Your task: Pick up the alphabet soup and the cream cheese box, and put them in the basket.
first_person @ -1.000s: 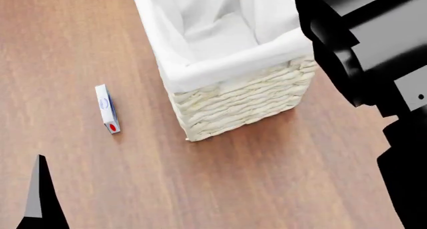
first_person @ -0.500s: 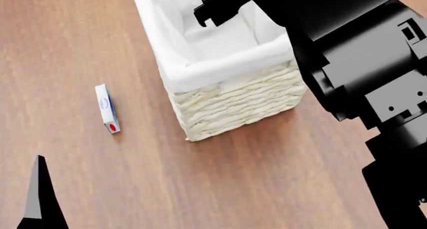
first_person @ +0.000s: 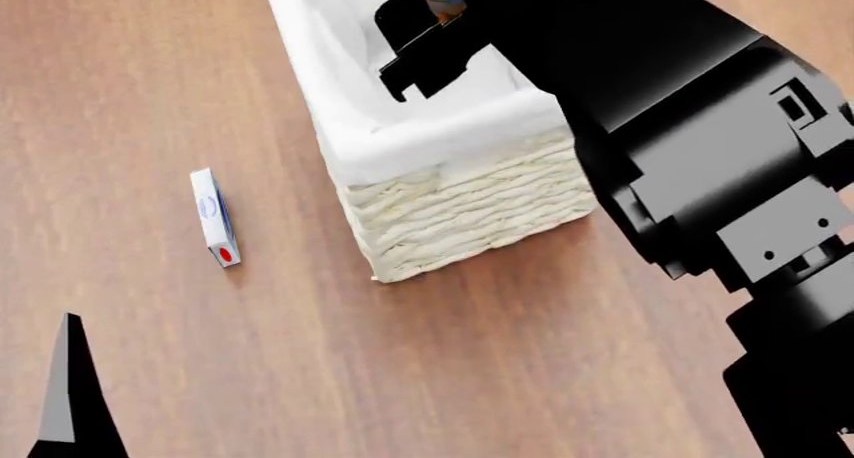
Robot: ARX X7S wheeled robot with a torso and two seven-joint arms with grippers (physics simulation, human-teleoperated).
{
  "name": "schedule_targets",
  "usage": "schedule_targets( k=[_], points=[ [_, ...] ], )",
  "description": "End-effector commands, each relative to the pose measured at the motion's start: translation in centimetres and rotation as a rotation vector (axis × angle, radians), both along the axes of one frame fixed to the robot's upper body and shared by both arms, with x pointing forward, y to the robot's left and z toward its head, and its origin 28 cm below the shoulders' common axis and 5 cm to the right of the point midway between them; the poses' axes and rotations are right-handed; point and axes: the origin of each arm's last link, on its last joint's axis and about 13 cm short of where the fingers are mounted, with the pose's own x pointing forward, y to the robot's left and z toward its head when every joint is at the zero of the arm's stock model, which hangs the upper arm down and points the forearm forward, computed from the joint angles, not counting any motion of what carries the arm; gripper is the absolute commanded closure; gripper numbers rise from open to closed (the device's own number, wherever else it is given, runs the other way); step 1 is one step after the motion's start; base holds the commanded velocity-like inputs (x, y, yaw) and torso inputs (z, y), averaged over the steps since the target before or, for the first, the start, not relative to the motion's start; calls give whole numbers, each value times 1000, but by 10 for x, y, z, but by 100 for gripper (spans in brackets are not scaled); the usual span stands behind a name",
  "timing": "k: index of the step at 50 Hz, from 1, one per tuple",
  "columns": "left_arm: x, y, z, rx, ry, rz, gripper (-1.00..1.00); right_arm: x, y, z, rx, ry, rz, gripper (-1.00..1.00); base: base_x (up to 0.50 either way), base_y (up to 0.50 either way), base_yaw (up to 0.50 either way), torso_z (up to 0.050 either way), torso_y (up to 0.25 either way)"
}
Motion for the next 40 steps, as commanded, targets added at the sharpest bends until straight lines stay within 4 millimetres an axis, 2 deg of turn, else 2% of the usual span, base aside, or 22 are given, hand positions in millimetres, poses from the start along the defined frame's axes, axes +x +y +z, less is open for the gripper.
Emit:
schedule_targets(
  k=[1, 17, 18, 40],
  points=[
    [-1, 1, 0, -3, 2, 4, -100, 0, -2, 1, -48, -30, 0, 100, 0, 0, 0, 0, 0],
    [-4, 1, 1, 1, -6, 5, -100, -2, -4, 2, -55, -28, -13, 100, 0, 0, 0, 0, 1],
    [-3, 1, 1, 1, -4, 7, -100, -2, -5, 2, -57, -26, -14, -100, 0, 0, 0, 0, 0],
    [-4, 0, 3, 8, -12, 8, -100, -6, -8, 6, -68, -47, -33, -100, 0, 0, 0, 0, 0]
  ],
)
